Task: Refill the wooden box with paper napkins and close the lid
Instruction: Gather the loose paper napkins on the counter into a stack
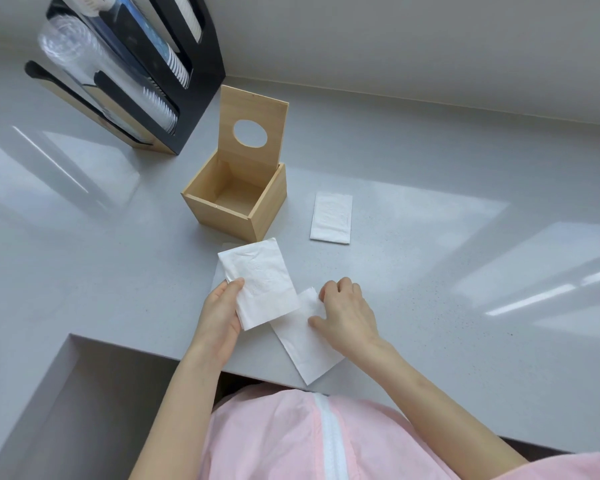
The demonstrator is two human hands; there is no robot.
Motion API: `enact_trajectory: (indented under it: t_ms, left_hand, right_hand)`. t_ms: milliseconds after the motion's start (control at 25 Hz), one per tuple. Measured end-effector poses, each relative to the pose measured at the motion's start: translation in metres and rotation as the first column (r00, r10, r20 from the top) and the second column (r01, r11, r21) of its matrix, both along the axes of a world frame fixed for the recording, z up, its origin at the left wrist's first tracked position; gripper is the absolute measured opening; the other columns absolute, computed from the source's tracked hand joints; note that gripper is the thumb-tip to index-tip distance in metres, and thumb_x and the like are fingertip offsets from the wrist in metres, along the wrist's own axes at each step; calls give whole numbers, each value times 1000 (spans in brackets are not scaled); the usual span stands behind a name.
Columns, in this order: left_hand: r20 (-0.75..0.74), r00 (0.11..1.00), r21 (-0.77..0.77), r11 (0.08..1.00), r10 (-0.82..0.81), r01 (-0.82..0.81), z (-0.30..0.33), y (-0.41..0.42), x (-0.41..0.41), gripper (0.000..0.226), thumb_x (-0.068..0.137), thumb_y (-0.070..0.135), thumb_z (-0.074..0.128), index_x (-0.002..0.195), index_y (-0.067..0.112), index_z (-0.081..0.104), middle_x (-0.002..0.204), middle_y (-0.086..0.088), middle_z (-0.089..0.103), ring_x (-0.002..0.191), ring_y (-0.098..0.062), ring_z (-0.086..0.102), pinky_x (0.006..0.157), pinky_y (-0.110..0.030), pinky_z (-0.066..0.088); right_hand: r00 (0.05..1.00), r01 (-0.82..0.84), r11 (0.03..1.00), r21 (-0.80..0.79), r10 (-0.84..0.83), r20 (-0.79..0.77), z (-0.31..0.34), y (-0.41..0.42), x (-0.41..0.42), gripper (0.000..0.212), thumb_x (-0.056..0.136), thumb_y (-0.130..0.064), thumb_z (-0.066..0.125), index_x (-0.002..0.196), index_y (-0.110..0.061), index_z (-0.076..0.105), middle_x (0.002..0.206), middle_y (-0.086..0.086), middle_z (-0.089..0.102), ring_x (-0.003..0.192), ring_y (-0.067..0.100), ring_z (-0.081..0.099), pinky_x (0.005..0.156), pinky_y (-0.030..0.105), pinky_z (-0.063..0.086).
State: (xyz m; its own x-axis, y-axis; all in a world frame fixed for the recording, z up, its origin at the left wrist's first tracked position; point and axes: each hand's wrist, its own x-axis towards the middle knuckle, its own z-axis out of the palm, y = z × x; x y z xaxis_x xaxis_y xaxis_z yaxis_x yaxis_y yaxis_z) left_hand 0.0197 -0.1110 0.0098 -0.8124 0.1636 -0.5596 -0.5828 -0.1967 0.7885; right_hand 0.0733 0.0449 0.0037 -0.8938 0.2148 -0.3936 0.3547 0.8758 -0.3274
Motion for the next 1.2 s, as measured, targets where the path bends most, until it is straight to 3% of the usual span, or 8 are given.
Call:
enact_trajectory:
  t_ms: [280,560,680,800,840,880,1040,1200]
  left_hand:
    - [25,999,31,999,37,-37,-3,-4,8,23,97,12,38,95,14,60,98,-1,65,91,-13,62,81,-27,48]
    - [44,999,47,999,5,-7,-4,2,5,25,97,12,36,113,8,55,103,-4,64,93,-15,61,85,-29,46]
    - [53,998,47,999,-26,24,0,7,4,22,97,12,36,106,11,56,98,-3,64,87,-14,61,79,-29,47]
    - [53,992,78,991,-116,112,0,12,4,27,98,16,37,111,9,59,98,-4,67,81,-12,67,76,-28,50]
    - [49,986,85,984,-161,156,0,13,4,30,98,18,37,115,7,59,101,-4,68,82,-12,68,75,-28,52]
    - [43,978,88,976,-204,200,1,15,5,32,98,20,37,118,7,58,105,-5,69,84,-12,69,74,-27,53]
    - [19,952,65,951,-304,303,5,25,3,35,96,25,39,116,7,61,104,-4,69,89,-14,67,74,-28,54]
    - [37,960,124,955,-277,271,4,28,-1,34,98,25,35,109,11,64,96,-2,73,86,-12,71,77,-30,56]
  right_hand:
    - [998,67,979,-192,-67,3,-2,9,-1,17,88,-14,45,99,-9,57,108,10,56,99,27,51,72,28,35]
    - [970,210,815,-540,-243,11,28,47,-6,17,85,-12,54,101,-16,59,97,-3,62,90,16,59,70,23,45]
    - [954,211,632,-746,-301,15,48,51,-10,13,87,-6,55,92,-18,60,91,0,65,88,17,62,80,26,48]
    - [957,149,216,-965,-277,85,65,53,-16,16,88,-3,57,102,-7,61,94,3,68,88,17,66,85,29,54]
    - [962,133,150,-980,-257,92,67,51,-19,18,87,-4,58,104,-6,61,93,2,69,87,16,67,81,26,56]
    - [967,121,182,-976,-242,74,65,47,-22,16,86,-4,58,102,-7,61,91,1,68,85,15,66,79,25,56]
    - [965,173,592,-787,-260,16,50,31,-30,14,86,-5,55,87,-19,59,83,-4,62,80,14,59,73,22,46]
    - [955,213,678,-703,-298,2,39,32,-31,18,83,-7,53,82,-24,58,95,-2,64,88,17,60,72,24,46]
